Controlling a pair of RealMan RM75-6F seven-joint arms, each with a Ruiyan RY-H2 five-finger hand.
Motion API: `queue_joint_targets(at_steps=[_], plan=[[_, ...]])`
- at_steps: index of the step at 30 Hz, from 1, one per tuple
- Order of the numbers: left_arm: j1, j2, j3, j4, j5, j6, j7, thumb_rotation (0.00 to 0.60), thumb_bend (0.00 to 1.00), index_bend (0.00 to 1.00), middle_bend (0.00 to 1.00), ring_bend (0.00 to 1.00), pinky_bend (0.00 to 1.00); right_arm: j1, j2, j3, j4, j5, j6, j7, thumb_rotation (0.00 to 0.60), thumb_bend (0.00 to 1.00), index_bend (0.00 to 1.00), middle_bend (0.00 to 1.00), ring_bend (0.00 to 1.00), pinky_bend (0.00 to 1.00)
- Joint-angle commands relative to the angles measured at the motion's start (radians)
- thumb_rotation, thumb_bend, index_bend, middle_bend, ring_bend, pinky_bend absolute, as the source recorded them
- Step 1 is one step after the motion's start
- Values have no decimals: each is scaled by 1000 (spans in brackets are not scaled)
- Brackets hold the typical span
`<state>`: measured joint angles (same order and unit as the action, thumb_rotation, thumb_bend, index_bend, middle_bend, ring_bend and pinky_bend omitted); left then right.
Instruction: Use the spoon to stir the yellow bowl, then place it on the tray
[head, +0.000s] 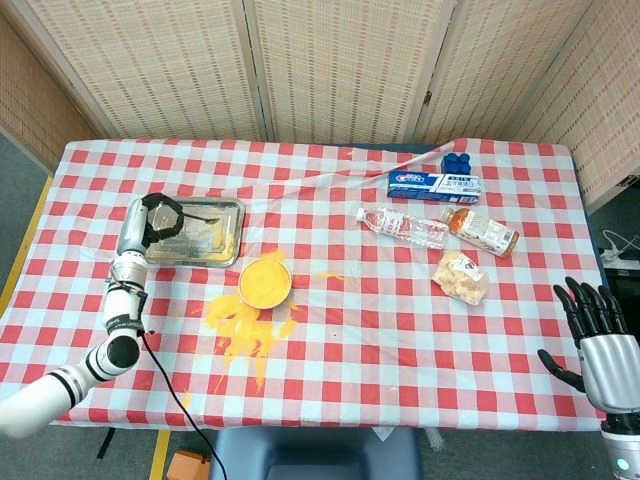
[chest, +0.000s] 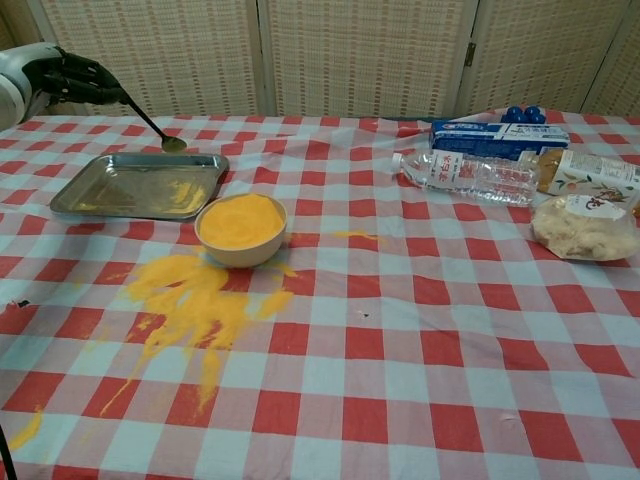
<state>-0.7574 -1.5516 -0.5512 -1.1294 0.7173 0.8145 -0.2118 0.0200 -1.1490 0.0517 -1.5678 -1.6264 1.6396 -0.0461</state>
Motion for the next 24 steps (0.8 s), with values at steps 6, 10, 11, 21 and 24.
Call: queue_joint_targets(at_steps=[6,10,11,21,24], plan=[[-137,-178,1,505,1,-220,-96,600,734,879,419,127,62,2,-7,5,-1,9,-9,-10,600,109,0,0,0,0],[-157,-218,2,604,30,-253,-135,600,712,872,419,127,62,3,-6,7,2,13,-10,-6,600,109,0,0,0,0],[-161,-226,3,624,39,-259,-147,600,708,861,419,127,62,3,-6,8,3,16,-12,-6,600,109,0,0,0,0],[-164,-266,29,694,115,-298,-193,600,610,543,293,61,55,4,-10,9,4,11,-9,-5,600,108,0,0,0,0],[-159,-256,34,685,128,-306,-195,600,574,265,204,10,47,3,-10,9,5,11,-8,-3,600,108,0,0,0,0]])
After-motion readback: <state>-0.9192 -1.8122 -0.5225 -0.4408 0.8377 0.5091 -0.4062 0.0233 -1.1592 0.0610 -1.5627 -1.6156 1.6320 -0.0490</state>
